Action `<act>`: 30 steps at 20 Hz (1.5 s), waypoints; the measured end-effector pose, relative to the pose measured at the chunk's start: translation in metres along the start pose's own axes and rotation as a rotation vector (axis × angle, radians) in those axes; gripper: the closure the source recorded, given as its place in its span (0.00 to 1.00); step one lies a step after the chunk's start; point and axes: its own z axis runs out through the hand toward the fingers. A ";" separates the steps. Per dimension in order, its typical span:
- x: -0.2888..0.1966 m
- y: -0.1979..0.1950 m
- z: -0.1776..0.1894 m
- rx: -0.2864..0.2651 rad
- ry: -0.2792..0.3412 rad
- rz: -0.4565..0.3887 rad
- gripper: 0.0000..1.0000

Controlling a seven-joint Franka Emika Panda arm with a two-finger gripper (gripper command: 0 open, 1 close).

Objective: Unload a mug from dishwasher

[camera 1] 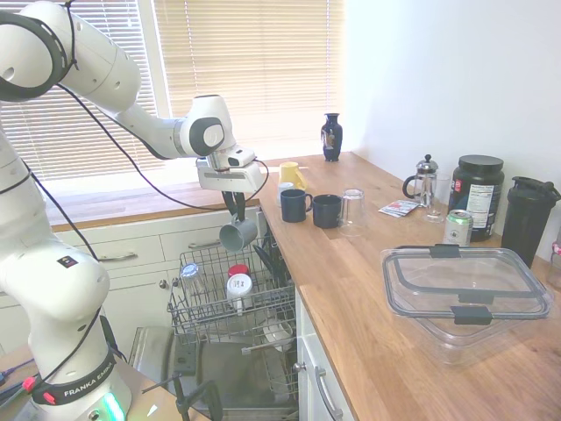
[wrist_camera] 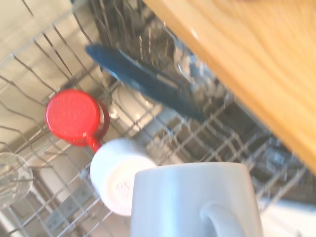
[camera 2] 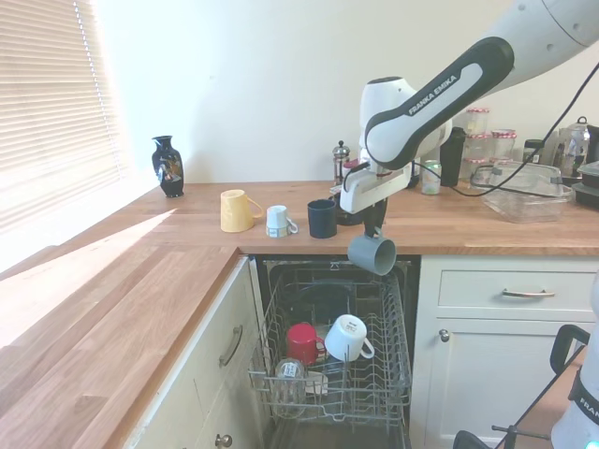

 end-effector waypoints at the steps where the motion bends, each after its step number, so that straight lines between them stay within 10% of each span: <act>1: -0.001 0.008 0.005 0.004 -0.007 0.020 1.00; 15: 0.044 0.050 0.005 0.014 -0.014 0.181 1.00; 30: 0.110 0.013 0.004 -0.035 -0.051 0.179 1.00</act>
